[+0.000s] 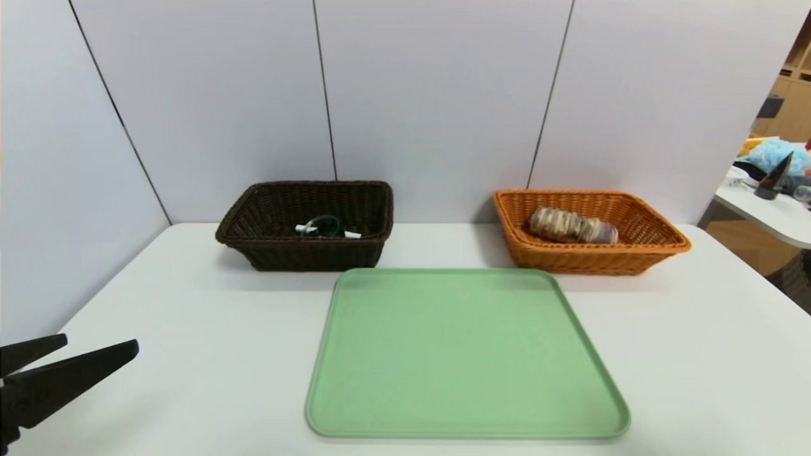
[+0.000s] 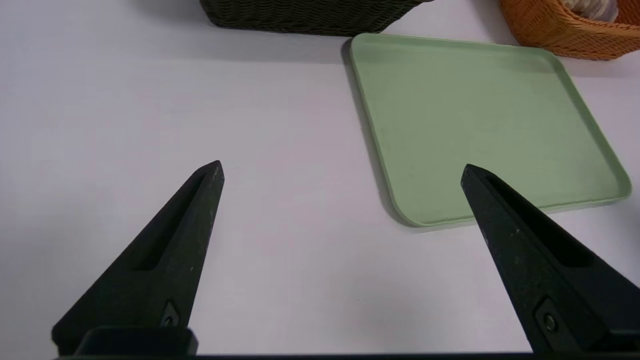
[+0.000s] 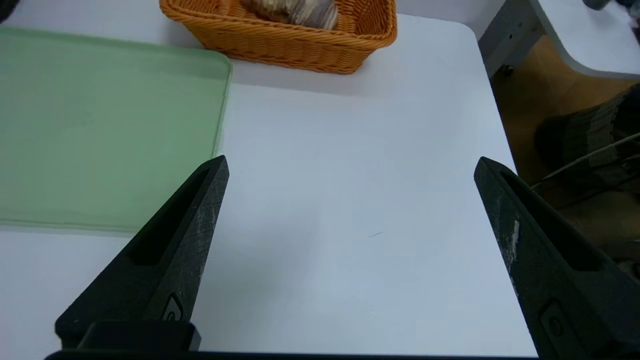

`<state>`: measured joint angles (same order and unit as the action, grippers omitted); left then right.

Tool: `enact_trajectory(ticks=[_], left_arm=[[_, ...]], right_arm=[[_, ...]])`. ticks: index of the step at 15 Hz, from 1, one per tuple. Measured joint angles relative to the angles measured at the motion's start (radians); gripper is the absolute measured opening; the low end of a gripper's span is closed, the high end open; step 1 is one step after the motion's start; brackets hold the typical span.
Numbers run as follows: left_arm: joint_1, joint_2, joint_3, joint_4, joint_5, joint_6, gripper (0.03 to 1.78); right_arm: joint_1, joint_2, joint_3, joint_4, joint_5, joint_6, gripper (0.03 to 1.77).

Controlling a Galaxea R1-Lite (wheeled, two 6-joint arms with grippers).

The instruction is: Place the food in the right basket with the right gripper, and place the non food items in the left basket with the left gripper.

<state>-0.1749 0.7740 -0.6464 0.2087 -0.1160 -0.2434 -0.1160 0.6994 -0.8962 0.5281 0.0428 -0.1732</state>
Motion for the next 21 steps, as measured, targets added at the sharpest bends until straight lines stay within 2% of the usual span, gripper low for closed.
enact_trajectory(ticks=[3,8,12,15,17,21], left_arm=[[0.077,-0.057,0.050,0.007,-0.004,0.000,1.69],[0.129,-0.152,0.121,0.005,-0.010,0.019,1.69],[0.146,-0.233,0.199,0.000,-0.024,0.020,1.69],[0.177,-0.315,0.252,0.004,-0.092,0.020,1.69],[0.207,-0.373,0.287,0.006,-0.146,0.020,1.69],[0.235,-0.460,0.328,0.009,-0.163,0.020,1.69]], right_arm=[[0.000,-0.043,0.006,0.002,0.000,0.057,1.69],[-0.053,-0.123,0.031,0.006,0.013,0.063,1.69],[-0.067,-0.191,0.095,0.008,0.016,0.063,1.69],[-0.066,-0.254,0.138,0.041,0.021,0.063,1.69],[-0.064,-0.296,0.150,0.084,0.048,0.063,1.69],[-0.059,-0.375,0.175,0.113,0.081,0.062,1.69]])
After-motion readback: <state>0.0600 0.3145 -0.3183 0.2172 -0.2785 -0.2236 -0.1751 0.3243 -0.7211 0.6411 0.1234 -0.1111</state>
